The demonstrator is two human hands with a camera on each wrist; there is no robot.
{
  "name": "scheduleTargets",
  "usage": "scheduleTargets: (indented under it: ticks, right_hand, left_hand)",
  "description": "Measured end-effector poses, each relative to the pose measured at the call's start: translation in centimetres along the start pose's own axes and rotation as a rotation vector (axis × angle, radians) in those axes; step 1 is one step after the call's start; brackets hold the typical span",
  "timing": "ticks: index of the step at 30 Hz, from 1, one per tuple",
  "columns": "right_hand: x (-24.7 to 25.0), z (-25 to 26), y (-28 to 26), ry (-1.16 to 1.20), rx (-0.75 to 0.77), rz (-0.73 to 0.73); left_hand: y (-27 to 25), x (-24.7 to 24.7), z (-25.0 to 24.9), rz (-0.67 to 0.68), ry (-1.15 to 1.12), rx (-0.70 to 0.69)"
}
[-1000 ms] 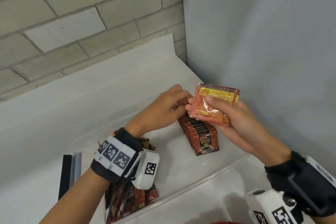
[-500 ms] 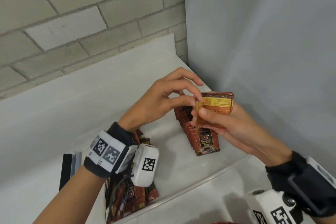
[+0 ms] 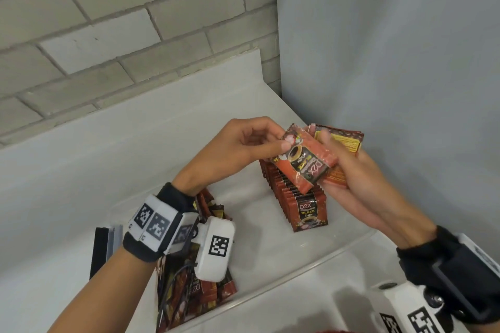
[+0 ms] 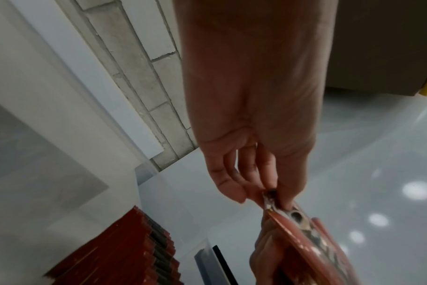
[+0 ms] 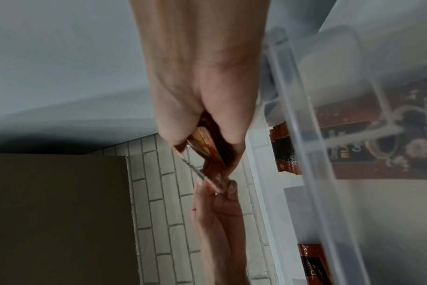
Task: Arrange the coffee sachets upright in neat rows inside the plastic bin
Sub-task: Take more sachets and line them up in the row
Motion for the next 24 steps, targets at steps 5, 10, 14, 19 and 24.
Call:
scheduleTargets:
  ticks: [5,10,14,19,24]
  right_hand:
    - [-0.5,0.9,-0.3,0.113,0.062,0.09]
    - [-1.2,1.7,-0.7,0.015,0.153,0.145]
    - [-0.7,2.3,-0.7,-0.002,0.213,0.069]
    - [0.3,2.4,-0.6,0.022,0.236,-0.018]
    - [0.0,2.0,-0.4,-0.014,0.185,-0.004]
  left_hand:
    - [0.4,0.2,1.2,-0.069,-0.112,0.081]
    - [0.4,-1.0,1.4,-0.011,-0.275,0.122]
    - [0.2,-2.4,1.4,0.097,-0.345,0.156]
    - [-0.6,-4.5,1.3,0.324,-0.165,0.161]
    - [-0.1,-1.6,-0.7,0.185,-0.115,0.083]
Point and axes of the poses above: each hand's wrist, its own y-axis towards the middle knuckle, its own x-axis out of the back of the hand, z = x × y, the point moved 10 cm from there along y, towards the middle knuckle, and after that the axes turned 15 degrees about y, right-handed, at the moved point
